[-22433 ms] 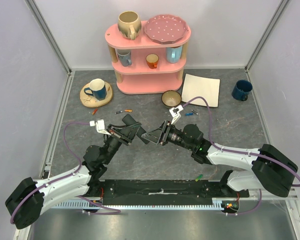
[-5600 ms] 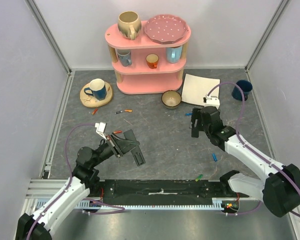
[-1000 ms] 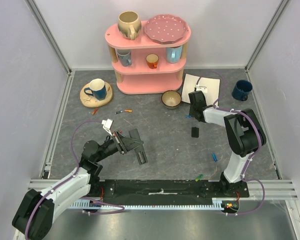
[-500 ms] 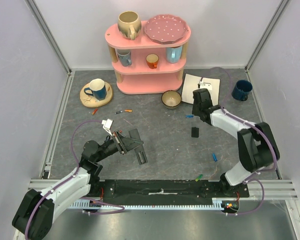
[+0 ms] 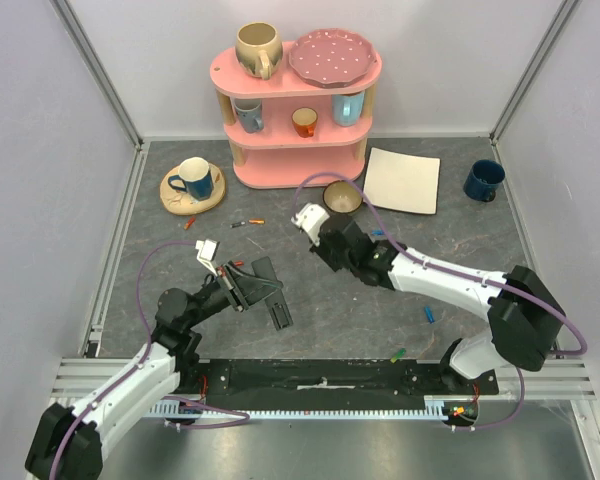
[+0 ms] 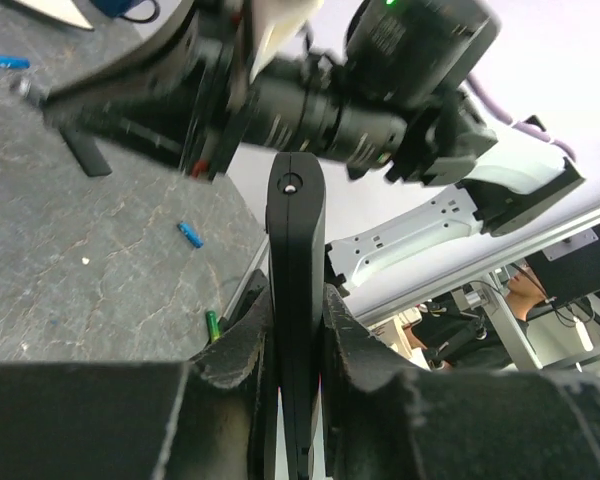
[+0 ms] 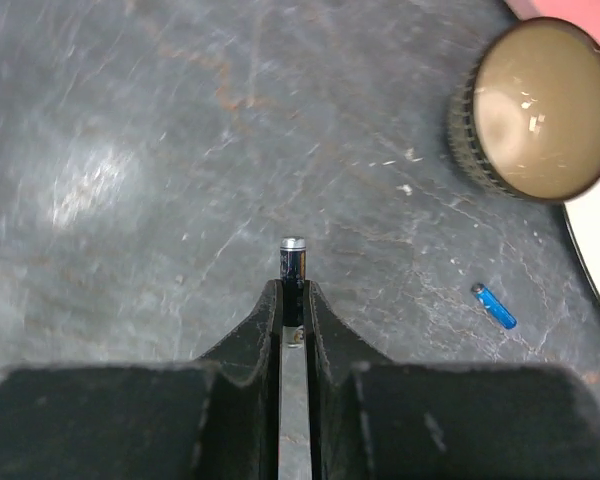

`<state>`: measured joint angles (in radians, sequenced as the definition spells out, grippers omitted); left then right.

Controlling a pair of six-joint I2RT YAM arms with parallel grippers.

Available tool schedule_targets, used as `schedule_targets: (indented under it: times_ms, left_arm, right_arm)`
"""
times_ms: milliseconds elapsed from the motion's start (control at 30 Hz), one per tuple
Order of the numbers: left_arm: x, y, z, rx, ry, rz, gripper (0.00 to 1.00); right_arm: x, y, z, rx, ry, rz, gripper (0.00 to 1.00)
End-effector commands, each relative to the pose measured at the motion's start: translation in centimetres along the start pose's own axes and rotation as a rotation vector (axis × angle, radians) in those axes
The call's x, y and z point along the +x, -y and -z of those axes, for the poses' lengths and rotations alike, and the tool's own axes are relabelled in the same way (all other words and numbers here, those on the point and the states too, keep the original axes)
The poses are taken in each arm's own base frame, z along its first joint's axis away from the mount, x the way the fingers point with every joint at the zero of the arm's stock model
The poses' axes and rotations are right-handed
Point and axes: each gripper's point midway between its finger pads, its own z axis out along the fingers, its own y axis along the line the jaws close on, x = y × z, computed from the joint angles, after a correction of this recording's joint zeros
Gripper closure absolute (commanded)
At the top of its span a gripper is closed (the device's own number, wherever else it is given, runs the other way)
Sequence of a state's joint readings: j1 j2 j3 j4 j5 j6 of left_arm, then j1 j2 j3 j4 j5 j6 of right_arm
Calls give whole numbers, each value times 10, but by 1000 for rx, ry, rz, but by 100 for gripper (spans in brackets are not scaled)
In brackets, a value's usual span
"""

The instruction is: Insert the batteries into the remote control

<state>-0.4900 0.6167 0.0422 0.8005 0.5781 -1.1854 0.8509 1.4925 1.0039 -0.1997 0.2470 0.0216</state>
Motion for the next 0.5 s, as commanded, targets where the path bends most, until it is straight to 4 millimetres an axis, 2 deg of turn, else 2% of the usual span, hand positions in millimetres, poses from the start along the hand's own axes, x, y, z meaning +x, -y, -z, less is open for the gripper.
schedule_targets:
  times_ms: [0, 133, 267, 467]
  left_arm:
    - [12, -18, 14, -43, 13, 21, 98]
    - [14, -20, 18, -50, 20, 10, 98]
    - [18, -24, 22, -53, 25, 23, 98]
    - [19, -21, 23, -43, 14, 13, 98]
  right_arm:
    - [19, -11, 13, -63, 41, 259, 100]
    - [23, -19, 25, -127, 83, 301, 100]
    - [34, -25, 24, -149, 138, 353, 100]
    - [68, -38, -3, -206, 55, 420, 100]
